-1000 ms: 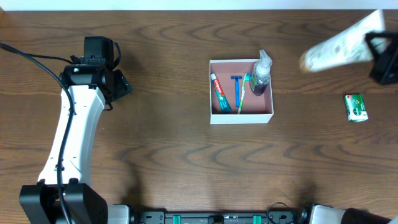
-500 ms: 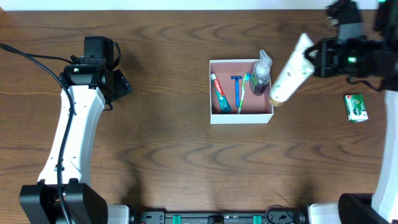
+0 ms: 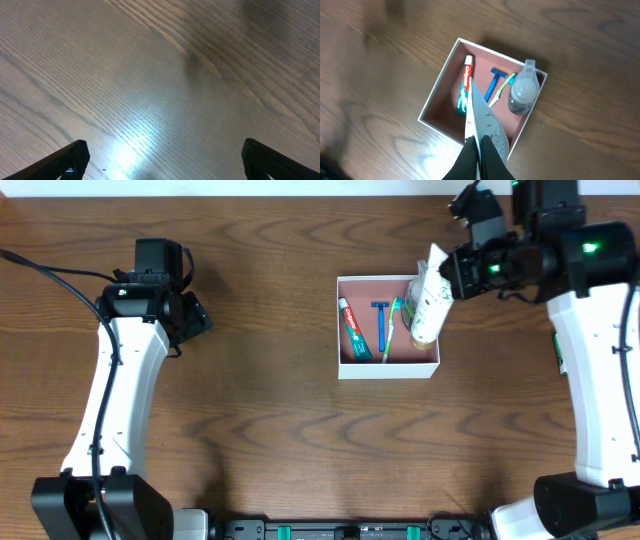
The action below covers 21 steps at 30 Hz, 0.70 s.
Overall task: Pack container
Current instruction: 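Carry the Pantene tube over the box's right side, then lower the Pantene tube upright into the box beside the soap and release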
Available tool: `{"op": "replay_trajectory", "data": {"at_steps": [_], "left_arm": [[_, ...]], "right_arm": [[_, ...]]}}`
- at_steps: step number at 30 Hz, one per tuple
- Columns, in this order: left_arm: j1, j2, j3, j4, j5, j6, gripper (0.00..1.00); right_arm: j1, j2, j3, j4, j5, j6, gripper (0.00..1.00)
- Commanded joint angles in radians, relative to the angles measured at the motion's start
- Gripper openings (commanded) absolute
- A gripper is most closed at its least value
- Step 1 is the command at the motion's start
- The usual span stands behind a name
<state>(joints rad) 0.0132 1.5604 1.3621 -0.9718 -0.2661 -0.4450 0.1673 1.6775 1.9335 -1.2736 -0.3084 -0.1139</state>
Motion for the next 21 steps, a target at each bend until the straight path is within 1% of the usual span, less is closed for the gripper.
{"op": "replay_trajectory", "data": {"at_steps": [1,10,21], "left_arm": [[0.004,0.004,-0.006,-0.003,-0.012,-0.002,0.98],[0.004,0.004,-0.006,-0.004,-0.012,-0.002,0.98],[0.004,0.004,-0.006,-0.004,-0.012,-0.002,0.98]], "right_arm": [[0.027,-0.01,-0.043,0.046,0.024,-0.026,0.01],[0.038,-0.01,-0.201,0.187,0.063,-0.026,0.01],[0.038,-0.01,-0.284,0.25,0.066,-0.021,0.01]]}}
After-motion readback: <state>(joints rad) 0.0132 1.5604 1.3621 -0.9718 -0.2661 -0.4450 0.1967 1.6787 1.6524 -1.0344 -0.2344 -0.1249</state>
